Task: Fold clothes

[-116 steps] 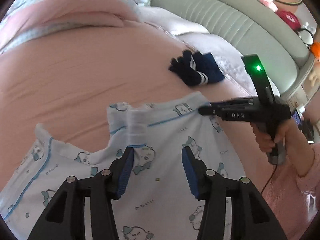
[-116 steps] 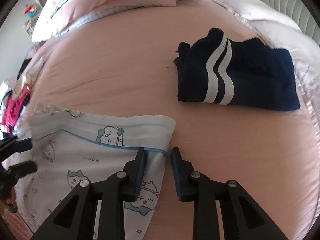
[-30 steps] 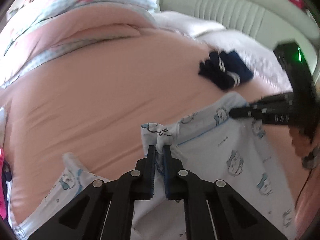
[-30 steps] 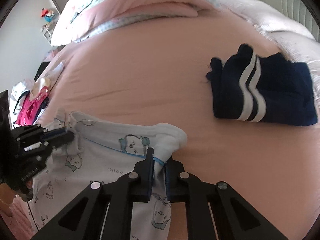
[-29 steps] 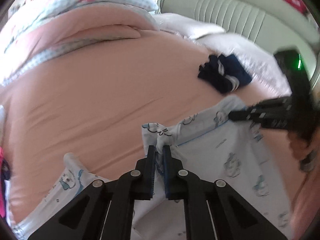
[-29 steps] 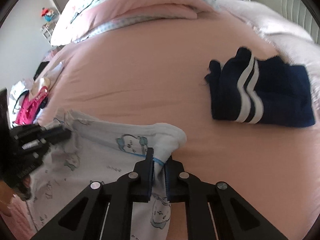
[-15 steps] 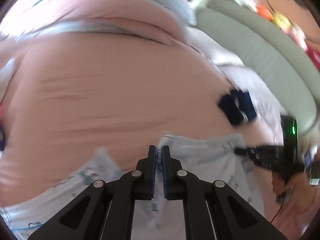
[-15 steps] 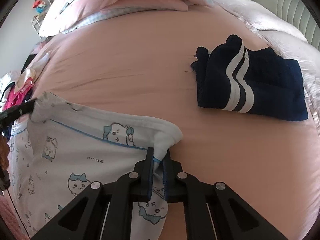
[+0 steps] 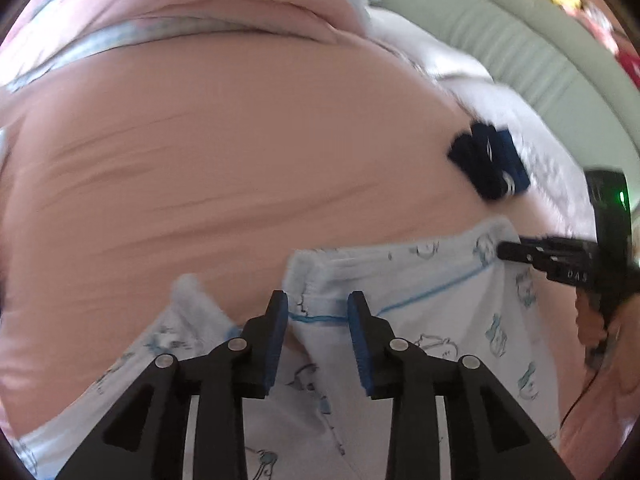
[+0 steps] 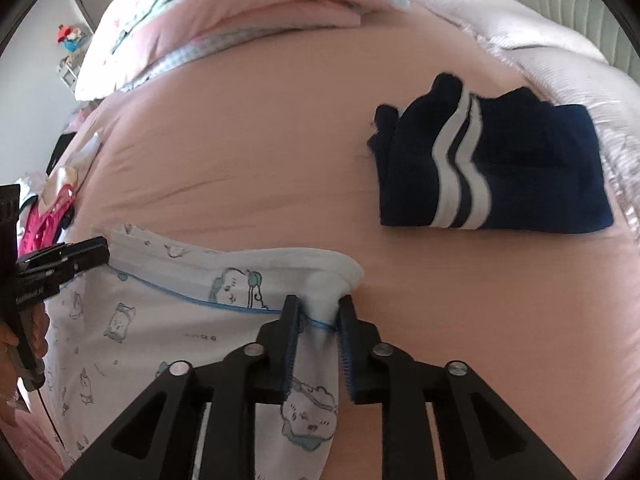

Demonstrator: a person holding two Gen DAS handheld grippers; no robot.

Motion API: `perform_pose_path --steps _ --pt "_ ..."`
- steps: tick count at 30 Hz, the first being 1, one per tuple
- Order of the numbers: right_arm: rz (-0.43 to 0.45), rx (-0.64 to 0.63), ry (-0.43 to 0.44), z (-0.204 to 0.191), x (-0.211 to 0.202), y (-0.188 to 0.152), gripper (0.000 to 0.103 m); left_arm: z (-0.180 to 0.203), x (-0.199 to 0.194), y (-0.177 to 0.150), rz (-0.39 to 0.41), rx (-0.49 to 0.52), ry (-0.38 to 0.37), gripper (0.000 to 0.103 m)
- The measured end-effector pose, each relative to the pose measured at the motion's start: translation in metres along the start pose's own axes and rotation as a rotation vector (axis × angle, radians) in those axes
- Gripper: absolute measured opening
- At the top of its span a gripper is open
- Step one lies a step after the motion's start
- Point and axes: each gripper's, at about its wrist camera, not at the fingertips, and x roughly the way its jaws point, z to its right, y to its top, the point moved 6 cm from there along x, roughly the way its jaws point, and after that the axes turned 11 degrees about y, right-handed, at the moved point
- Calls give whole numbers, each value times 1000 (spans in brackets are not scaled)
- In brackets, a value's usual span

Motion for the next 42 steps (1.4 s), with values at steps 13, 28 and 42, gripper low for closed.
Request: perform_pose_path --steps 13,28,42 --pt "25 -85 -120 16 -21 -2 7 5 -32 30 98 2 80 11" --pt "-20 -42 47 22 6 -1 6 37 16 22 17 57 128 8" --pt "170 3 -18 11 -52 36 16 31 -29 27 170 -5 106 34"
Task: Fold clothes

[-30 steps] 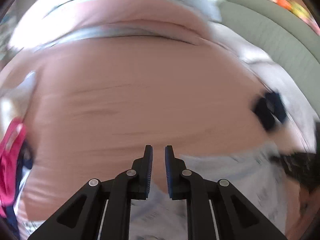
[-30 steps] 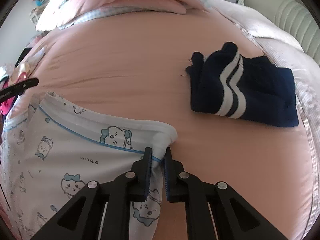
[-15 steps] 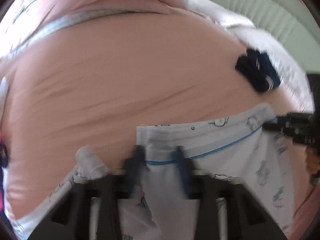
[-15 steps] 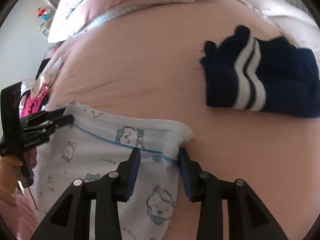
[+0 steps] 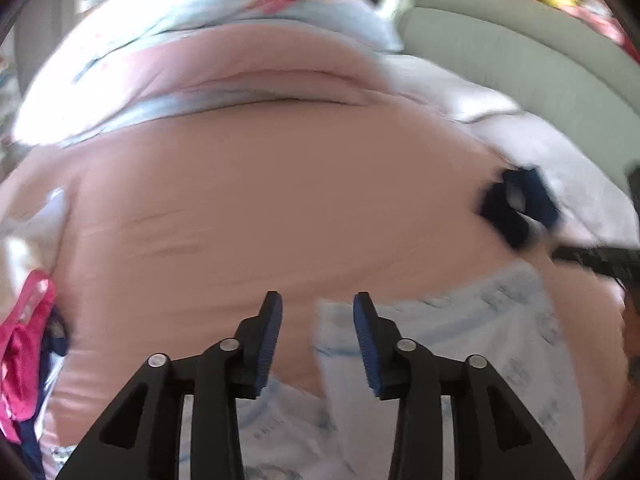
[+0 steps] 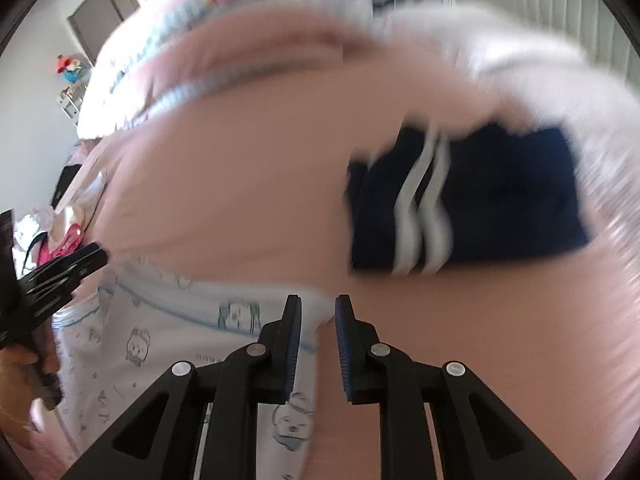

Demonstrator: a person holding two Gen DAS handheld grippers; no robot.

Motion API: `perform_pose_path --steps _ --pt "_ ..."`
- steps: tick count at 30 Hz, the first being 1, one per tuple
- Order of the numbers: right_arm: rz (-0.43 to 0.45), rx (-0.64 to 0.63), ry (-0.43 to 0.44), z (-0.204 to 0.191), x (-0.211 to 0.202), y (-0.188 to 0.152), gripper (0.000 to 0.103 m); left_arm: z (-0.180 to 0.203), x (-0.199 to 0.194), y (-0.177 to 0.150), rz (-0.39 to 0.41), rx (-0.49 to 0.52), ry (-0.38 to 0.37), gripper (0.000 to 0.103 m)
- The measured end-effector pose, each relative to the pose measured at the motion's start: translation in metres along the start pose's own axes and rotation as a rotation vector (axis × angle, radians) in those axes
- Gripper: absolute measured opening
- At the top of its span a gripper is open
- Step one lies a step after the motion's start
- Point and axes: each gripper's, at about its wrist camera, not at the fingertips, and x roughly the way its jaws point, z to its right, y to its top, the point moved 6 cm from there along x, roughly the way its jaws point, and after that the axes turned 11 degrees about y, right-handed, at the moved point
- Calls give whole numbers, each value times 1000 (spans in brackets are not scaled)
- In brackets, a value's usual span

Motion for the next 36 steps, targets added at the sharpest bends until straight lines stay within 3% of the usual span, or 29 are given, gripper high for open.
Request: perform_pose_path --steps 2,4,6,7,9,12,15,19,21,24,29,33,36 --pt "-36 -54 51 -28 0 -8 16 20 7 -19 -90 67 -80 34" --pt "-163 -106 109 -36 33 -19 16 23 18 -38 -135 130 -11 34" --pt "-278 -192 69 -51 57 -44 16 18 28 -48 -163 144 76 36" --pt "-292 -229 28 -52 63 -50 12 13 21 -44 -160 81 90 35" --pt "-265 -236 0 -52 60 -44 13 11 -9 -40 -112 -12 133 33" --pt "-200 -160 36 -52 35 -35 17 42 -59 -67 -77 44 71 33" --pt "-206 -137 100 -82 16 -72 17 45 -89 -111 -139 51 109 33" --pt "-254 -147 185 -160 38 -133 17 27 -116 -165 -206 -100 102 34" --pt "-299 -200 156 -179 36 -168 17 23 -122 -186 -219 -149 106 34" --pt "-354 -255 72 -194 47 -205 17 10 -137 -212 -236 -169 174 34" --pt "-341 -235 42 -182 11 -242 18 7 -160 -238 -211 -140 206 34" --pt "-311 -189 52 -172 -14 -253 18 4 -191 -240 -117 -186 140 34" --pt "-251 -196 12 -175 -34 -246 18 3 -197 -246 -120 -200 129 34"
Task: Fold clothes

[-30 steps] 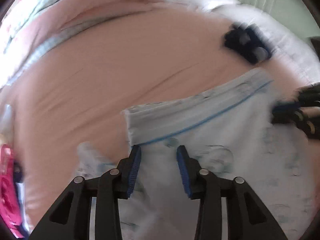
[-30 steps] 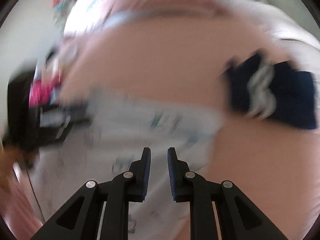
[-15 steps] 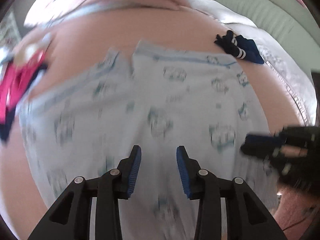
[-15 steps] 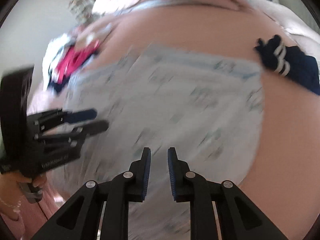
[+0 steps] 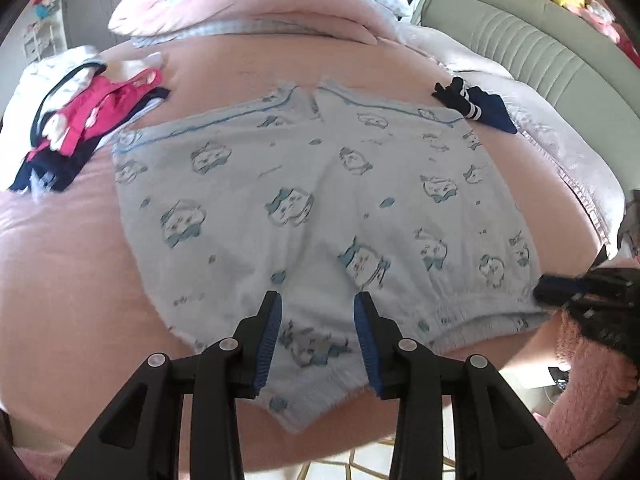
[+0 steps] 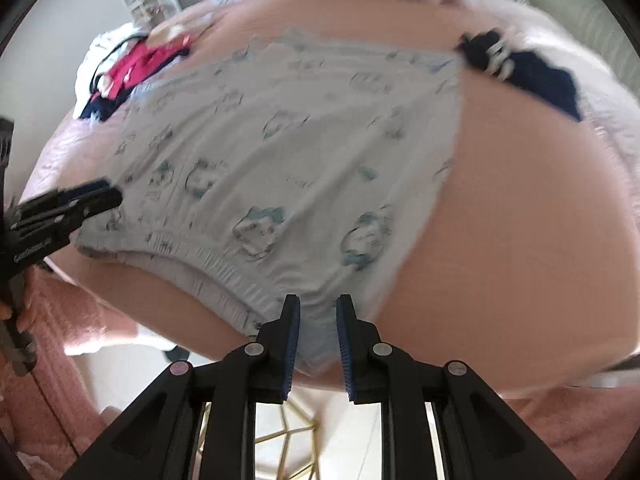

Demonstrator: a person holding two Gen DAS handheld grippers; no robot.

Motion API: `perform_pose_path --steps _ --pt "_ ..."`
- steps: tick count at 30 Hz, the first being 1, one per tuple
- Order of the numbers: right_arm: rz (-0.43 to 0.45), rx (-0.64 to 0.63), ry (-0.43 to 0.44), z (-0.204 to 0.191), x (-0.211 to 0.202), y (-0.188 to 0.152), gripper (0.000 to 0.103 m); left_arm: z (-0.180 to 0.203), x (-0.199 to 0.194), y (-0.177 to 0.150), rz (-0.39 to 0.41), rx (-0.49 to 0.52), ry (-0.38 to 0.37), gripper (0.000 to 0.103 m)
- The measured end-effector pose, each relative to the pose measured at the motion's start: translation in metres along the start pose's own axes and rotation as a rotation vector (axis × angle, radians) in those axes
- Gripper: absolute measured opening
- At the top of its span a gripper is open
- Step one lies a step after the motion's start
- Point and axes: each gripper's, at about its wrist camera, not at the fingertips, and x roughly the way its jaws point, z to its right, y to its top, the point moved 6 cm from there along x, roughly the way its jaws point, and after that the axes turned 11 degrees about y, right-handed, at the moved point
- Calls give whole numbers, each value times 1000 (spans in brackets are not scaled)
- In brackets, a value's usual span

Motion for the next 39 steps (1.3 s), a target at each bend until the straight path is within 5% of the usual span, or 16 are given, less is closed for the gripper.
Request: perform_pose_path --steps 4,13,17,18,24,32,39 --pt "40 -93 1 -30 -3 11 19 5 10 -11 -37 9 -15 34" --pt "-74 -296 -68 -65 22 -1 24 21 -3 -14 -2 72 -17 34" --pt "-45 -244 -94 -57 32 7 18 30 -3 -19 2 117 -14 34" --pt "-30 -216 -79 -54 30 10 8 30 -4 -20 5 119 -14 34" --pt "78 -110 -118 -38 3 21 0 8 3 -21 -20 26 -24 34" --pt "51 -120 2 -34 -5 8 0 5 2 -19 -22 -7 -45 34" --pt "-43 -138 65 -38 11 13 20 4 3 -18 -34 -31 -71 34"
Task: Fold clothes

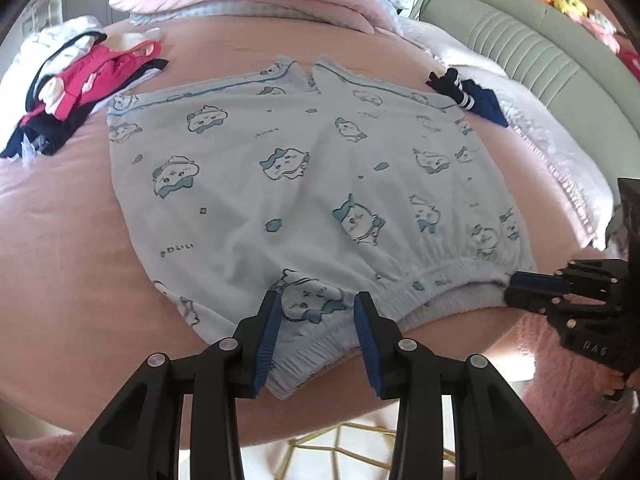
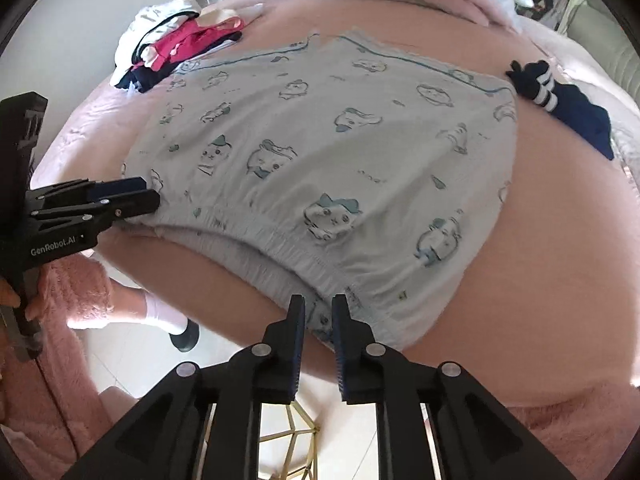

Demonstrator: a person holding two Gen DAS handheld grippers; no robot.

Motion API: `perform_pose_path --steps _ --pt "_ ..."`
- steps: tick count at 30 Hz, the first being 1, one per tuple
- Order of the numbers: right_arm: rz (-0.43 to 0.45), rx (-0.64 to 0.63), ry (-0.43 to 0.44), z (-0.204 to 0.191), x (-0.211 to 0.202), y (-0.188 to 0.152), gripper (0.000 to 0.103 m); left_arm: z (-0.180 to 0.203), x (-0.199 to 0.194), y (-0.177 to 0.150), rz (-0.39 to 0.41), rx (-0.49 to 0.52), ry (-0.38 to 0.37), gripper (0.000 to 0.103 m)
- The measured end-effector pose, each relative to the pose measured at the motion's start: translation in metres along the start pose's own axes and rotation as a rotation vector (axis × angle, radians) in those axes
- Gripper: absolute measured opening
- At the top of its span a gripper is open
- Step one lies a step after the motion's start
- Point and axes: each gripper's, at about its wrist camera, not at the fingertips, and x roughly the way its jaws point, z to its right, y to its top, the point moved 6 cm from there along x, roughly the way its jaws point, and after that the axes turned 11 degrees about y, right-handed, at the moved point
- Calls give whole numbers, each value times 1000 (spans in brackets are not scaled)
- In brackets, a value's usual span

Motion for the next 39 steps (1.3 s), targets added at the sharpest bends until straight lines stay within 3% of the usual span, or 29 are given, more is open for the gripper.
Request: perform_pose_path --steps 1,2,4,5,6,7,15,20,27,30,32,34,36,39 --pt "-4 -31 -13 -3 2 3 30 0 -1 0 2 2 -3 34" --pt "-9 -61 -26 -5 4 5 34 1 0 0 4 10 5 34" --pt "-21 -113 -81 -5 13 10 35 0 2 -1 -3 11 12 34" --pt "-21 -125 -131 0 19 13 29 0 3 -1 -9 6 10 34" --pt "-20 -132 -178 5 23 16 6 -2 3 -2 -13 2 12 34" --pt "-14 -126 -203 8 23 19 4 -3 2 -2 -12 3 18 34" --pt "142 -55 -159 -3 -29 7 2 -24 4 -2 -17 -63 33 34" --pt "46 26 -123 8 -6 -27 2 -20 9 1 -16 -56 46 34" --pt "27 -31 -113 3 -12 -26 8 -24 3 11 30 -75 65 35" --pt "10 -28 -45 -1 -19 -31 21 -26 19 0 -112 0 166 35" --pt "-16 17 73 -4 -28 -30 25 -24 13 -4 -134 42 177 35" --pt "27 61 164 -4 -47 -18 25 -25 8 -10 -191 60 170 35" --pt "97 62 156 -1 -61 -2 25 -25 1 -7 -196 50 134 35" --pt "120 52 51 12 -50 22 25 -22 -3 18 -112 -21 91 35"
